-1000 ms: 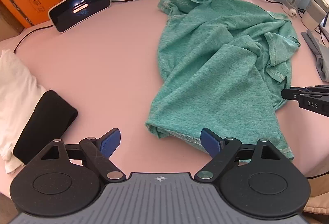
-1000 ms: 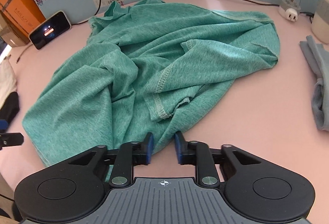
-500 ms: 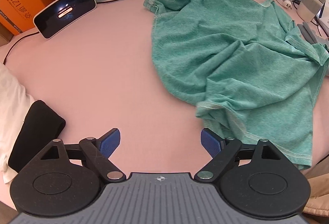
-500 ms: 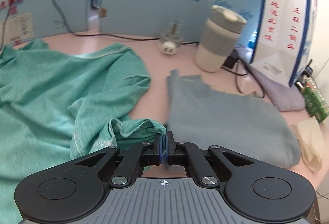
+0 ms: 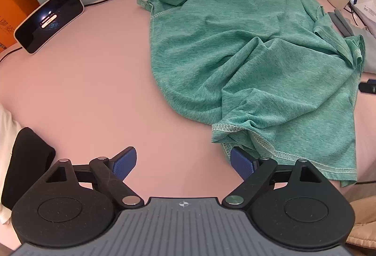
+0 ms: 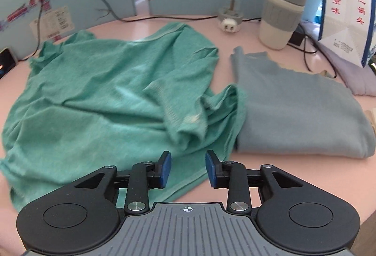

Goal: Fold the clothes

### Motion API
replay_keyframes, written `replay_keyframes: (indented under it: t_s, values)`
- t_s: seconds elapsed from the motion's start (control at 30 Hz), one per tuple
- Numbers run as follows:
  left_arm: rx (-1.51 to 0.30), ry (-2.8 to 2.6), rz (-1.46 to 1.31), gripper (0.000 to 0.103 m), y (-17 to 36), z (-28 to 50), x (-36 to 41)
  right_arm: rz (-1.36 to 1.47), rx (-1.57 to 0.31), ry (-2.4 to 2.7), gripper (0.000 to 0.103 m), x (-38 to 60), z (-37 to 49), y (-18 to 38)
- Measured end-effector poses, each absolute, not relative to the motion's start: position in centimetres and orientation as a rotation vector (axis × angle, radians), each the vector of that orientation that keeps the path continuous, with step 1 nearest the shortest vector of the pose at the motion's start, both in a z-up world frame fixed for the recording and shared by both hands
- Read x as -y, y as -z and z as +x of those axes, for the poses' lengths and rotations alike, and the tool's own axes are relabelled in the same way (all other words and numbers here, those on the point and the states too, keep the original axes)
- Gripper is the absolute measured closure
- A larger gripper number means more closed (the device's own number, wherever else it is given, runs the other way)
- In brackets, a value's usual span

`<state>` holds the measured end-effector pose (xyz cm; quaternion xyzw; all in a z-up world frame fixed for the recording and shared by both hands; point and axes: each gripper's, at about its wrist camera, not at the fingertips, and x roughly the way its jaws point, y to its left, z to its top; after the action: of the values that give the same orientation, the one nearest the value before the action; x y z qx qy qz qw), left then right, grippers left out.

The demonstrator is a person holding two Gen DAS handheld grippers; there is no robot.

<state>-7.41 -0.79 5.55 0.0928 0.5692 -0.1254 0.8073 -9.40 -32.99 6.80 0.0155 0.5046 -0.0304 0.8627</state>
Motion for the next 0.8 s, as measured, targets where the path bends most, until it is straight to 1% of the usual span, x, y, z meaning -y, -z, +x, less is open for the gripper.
replay_keyframes:
  t_s: [0.07, 0.17, 0.2, 0.27, 0.3, 0.33, 0.47, 0.5, 0.57, 0.6, 0.63, 0.67, 0.8]
  values:
    - [-1.218, 0.284, 0.203, 0.016, -5.3, -7.4, 1.1, 0.048, -1.108, -0.01, 0.064, 31.5, -11.2, -6.7]
    - [-1.221, 0.306, 0.212, 0.016, -4.8, -7.3, 1.5, 0.071, -1.191, -0.087, 0.056, 29.7, -13.7, -6.1]
    - [-1.222, 0.314, 0.216, 0.016, -4.6, -7.3, 1.6, 0.072, -1.214, -0.112, 0.055, 29.1, -14.4, -5.9]
    - [-1.226, 0.333, 0.225, 0.016, -4.3, -7.3, 1.9, 0.069, -1.234, -0.135, 0.053, 28.3, -15.3, -5.7]
    - [-1.227, 0.344, 0.236, 0.016, -4.1, -7.3, 2.1, 0.075, -1.232, -0.13, 0.05, 28.1, -15.5, -5.6]
    - [-1.227, 0.353, 0.247, 0.016, -4.0, -7.4, 2.2, 0.083, -1.231, -0.127, 0.048, 27.9, -15.7, -5.5]
    - [-1.226, 0.385, 0.274, 0.016, -3.7, -7.7, 2.5, 0.075, -1.234, -0.153, 0.048, 26.3, -16.3, -4.6]
    - [-1.226, 0.391, 0.279, 0.016, -3.6, -7.7, 2.6, 0.057, -1.238, -0.168, 0.05, 25.7, -16.4, -4.3]
    - [-1.225, 0.401, 0.286, 0.016, -3.6, -7.8, 2.5, 0.019, -1.23, -0.172, 0.061, 24.8, -16.9, -4.0]
    - [-1.223, 0.405, 0.289, 0.016, -3.6, -7.8, 2.5, 0.0, -1.222, -0.167, 0.07, 24.4, -17.1, -3.9]
    - [-1.221, 0.41, 0.289, 0.016, -3.6, -7.8, 2.5, -0.013, -1.216, -0.16, 0.092, 24.2, -17.4, -3.9]
    - [-1.219, 0.415, 0.287, 0.016, -3.6, -7.8, 2.4, -0.012, -1.217, -0.143, 0.096, 24.3, -17.5, -4.1]
    - [-1.214, 0.436, 0.282, 0.016, -3.8, -7.7, 2.2, -0.032, -1.232, -0.015, 0.097, 26.2, -19.0, -5.2]
